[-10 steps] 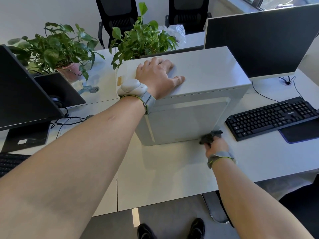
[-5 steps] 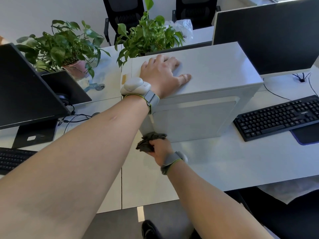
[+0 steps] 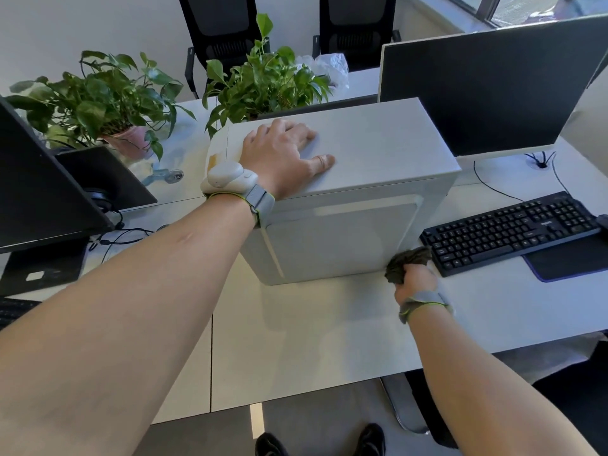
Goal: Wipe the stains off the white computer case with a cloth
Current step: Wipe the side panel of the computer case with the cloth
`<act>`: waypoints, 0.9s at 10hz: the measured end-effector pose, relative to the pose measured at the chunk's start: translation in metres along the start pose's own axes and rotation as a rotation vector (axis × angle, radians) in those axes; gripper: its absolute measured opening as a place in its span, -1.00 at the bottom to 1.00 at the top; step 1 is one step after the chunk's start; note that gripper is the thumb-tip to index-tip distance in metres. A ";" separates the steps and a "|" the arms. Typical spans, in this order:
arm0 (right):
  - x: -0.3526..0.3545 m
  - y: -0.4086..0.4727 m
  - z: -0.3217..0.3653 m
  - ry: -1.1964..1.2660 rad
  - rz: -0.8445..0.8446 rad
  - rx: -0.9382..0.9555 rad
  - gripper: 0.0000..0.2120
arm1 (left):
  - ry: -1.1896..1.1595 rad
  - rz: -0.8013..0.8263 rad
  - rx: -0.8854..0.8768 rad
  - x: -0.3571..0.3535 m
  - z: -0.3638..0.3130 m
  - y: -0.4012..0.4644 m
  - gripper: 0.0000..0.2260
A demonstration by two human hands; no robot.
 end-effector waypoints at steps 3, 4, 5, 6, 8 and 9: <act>0.002 -0.022 -0.006 0.541 0.051 -0.137 -0.64 | -0.007 0.001 0.011 0.001 0.000 -0.001 -0.38; 0.030 -0.030 0.013 0.588 0.026 0.010 -0.67 | -0.009 -0.005 0.013 0.001 -0.002 -0.001 -0.41; 0.051 -0.027 0.025 0.375 0.064 0.156 -0.66 | -0.008 -0.002 0.020 0.001 -0.003 -0.002 -0.39; 0.067 -0.026 0.034 0.475 0.119 0.290 -0.84 | -0.016 -0.003 0.022 0.002 -0.003 -0.002 -0.38; 0.026 -0.021 0.015 0.507 0.168 0.088 -0.78 | -0.020 0.017 0.023 0.000 -0.006 -0.003 -0.28; 0.007 -0.018 0.008 0.545 0.178 0.009 -0.70 | 0.000 0.034 0.008 0.000 -0.004 -0.002 -0.19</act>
Point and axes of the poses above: each hand's wrist, its own y-axis towards the middle knuckle, its own x-axis out of the back of the hand, z = x × y, the point moved 8 cm from there along y, towards the middle knuckle, and after that the axes turned 15 degrees about -y, right-handed, at the moved point
